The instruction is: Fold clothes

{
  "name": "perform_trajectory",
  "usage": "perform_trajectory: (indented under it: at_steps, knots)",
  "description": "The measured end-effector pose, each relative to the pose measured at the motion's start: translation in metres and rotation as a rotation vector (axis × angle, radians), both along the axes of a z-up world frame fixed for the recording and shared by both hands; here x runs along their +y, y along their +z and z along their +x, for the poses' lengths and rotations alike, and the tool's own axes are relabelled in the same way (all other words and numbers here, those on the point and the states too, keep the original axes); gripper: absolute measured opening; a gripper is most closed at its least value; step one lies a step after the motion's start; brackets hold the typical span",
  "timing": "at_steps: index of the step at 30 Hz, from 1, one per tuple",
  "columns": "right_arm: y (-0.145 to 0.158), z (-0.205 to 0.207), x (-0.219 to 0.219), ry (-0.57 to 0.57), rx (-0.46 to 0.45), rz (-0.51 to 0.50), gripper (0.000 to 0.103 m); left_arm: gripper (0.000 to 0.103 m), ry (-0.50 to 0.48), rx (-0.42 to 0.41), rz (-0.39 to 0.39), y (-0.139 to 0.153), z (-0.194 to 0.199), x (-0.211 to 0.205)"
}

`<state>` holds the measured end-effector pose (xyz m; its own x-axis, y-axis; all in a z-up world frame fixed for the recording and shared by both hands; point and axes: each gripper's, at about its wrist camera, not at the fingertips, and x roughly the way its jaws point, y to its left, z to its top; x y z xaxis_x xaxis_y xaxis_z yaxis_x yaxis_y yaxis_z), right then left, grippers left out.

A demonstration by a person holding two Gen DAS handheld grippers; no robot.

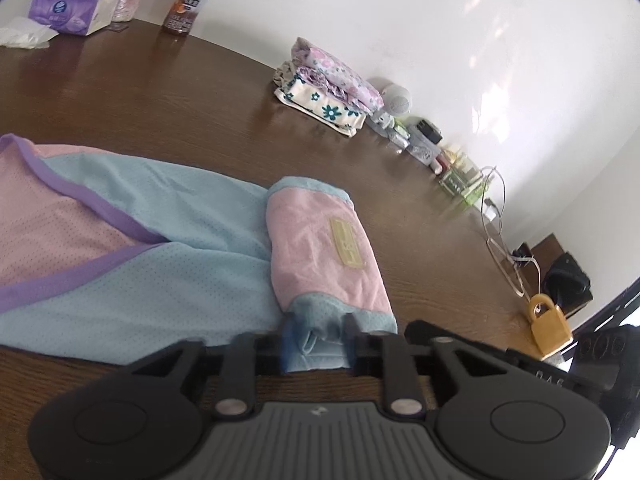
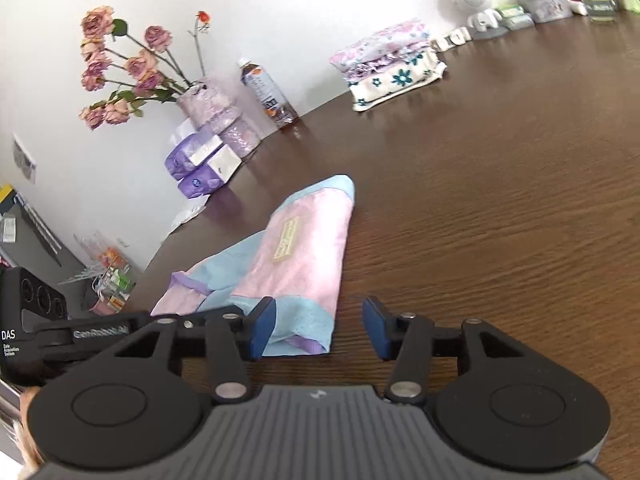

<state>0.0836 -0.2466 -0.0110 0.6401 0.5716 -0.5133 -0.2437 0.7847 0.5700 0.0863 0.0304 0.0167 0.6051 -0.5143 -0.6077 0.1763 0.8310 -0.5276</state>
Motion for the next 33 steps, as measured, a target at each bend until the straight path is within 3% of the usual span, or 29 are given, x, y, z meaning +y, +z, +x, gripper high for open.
perform_trajectory:
  at_steps: [3,4,6,7,8,10,11,16,17,19,23,24,27,30,32,33]
  knots:
    - [-0.004,0.004,0.002,-0.003,0.023,0.02,0.047,0.029,0.018,-0.01,0.0,0.0,0.002,-0.001]
    - [-0.006,0.005,0.004,0.001,0.025,0.02,0.038,0.018,0.021,-0.01,0.003,-0.001,0.002,-0.002]
    - [-0.007,0.007,0.008,0.011,0.039,0.007,0.033,0.013,0.011,0.005,0.023,-0.001,0.001,-0.003]
    - [-0.006,0.007,0.009,0.01,0.04,0.002,0.033,0.014,0.008,0.005,0.029,0.0,0.0,-0.003]
    - [-0.004,0.008,0.007,0.001,0.037,0.01,0.04,0.016,0.008,-0.012,0.027,0.004,0.0,-0.002]
    - [0.002,0.014,0.0,-0.023,0.031,0.039,0.052,0.041,0.013,-0.046,0.026,0.013,-0.002,0.001]
    - [0.004,0.018,-0.002,-0.035,0.028,0.049,0.052,0.044,0.03,-0.064,0.028,0.017,0.0,0.002]
    - [0.002,0.051,0.003,-0.073,0.065,0.027,0.053,0.044,0.069,-0.053,0.057,0.015,0.027,-0.002]
    - [-0.001,0.056,0.004,-0.073,0.082,0.03,0.052,0.042,0.064,-0.037,0.054,0.011,0.032,-0.003]
    - [-0.007,0.061,0.006,-0.075,0.095,0.049,0.05,0.009,0.04,-0.009,0.035,0.003,0.039,-0.004]
    - [-0.01,0.061,0.008,-0.066,0.085,0.067,0.05,0.007,0.007,-0.021,0.008,-0.003,0.037,-0.002]
    - [-0.009,0.061,0.007,-0.064,0.081,0.07,0.05,0.011,0.004,-0.027,-0.005,-0.002,0.037,0.0]
    - [-0.007,0.062,0.004,-0.077,0.067,0.073,0.05,0.04,0.027,-0.041,-0.011,0.002,0.041,0.004]
    - [-0.006,0.064,0.001,-0.098,0.071,0.079,0.05,0.041,0.055,-0.051,0.008,0.003,0.048,0.004]
    - [-0.007,0.065,0.0,-0.107,0.078,0.085,0.05,0.03,0.053,-0.034,0.008,-0.001,0.056,0.003]
    - [-0.009,0.065,0.0,-0.105,0.082,0.093,0.05,0.007,0.043,-0.022,0.003,-0.003,0.059,0.003]
